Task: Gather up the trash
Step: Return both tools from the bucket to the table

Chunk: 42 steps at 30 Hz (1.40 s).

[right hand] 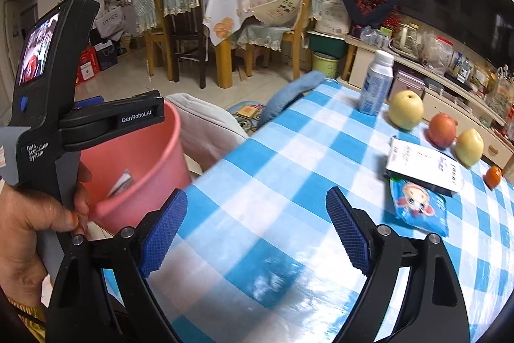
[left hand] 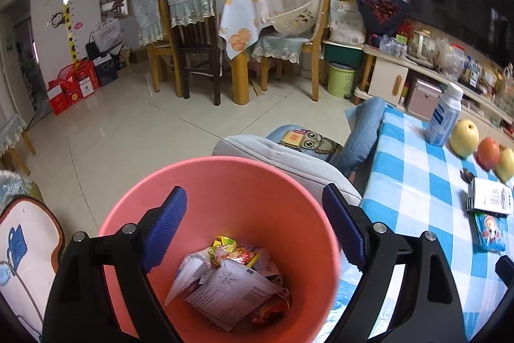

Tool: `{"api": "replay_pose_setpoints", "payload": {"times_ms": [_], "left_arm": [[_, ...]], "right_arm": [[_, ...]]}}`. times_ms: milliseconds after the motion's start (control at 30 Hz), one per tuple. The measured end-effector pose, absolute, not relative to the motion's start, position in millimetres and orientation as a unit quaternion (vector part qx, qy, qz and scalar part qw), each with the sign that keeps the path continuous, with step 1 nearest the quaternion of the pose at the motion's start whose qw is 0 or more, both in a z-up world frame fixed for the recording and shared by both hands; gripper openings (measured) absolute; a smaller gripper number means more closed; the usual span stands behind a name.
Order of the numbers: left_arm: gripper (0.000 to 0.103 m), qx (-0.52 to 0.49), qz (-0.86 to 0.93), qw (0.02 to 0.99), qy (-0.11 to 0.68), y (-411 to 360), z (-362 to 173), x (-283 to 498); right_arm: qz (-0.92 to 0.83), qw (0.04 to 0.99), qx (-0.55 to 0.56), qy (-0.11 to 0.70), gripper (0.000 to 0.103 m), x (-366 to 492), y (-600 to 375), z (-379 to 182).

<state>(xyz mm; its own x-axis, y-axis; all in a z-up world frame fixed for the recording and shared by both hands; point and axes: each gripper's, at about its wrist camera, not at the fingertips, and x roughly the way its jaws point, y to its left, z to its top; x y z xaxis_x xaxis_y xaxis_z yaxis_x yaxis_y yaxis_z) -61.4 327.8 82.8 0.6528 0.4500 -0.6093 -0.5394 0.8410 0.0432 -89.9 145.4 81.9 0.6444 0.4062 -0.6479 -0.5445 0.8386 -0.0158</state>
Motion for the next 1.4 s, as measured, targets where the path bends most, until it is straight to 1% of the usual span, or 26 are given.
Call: {"api": "replay_pose_setpoints", "payload": {"times_ms": [667,1400], "left_arm": [[0.087,-0.018,0.236,0.913,0.334,272,75,-32],[0.087,0.066,0.194,0.915,0.348,209,61,-1]], "right_arm": [[0.232,0.904,-0.106,0.342,0.088,-88,82,68],[0.209,0.910,-0.067,0.351,0.088,-79,16,61]]}}
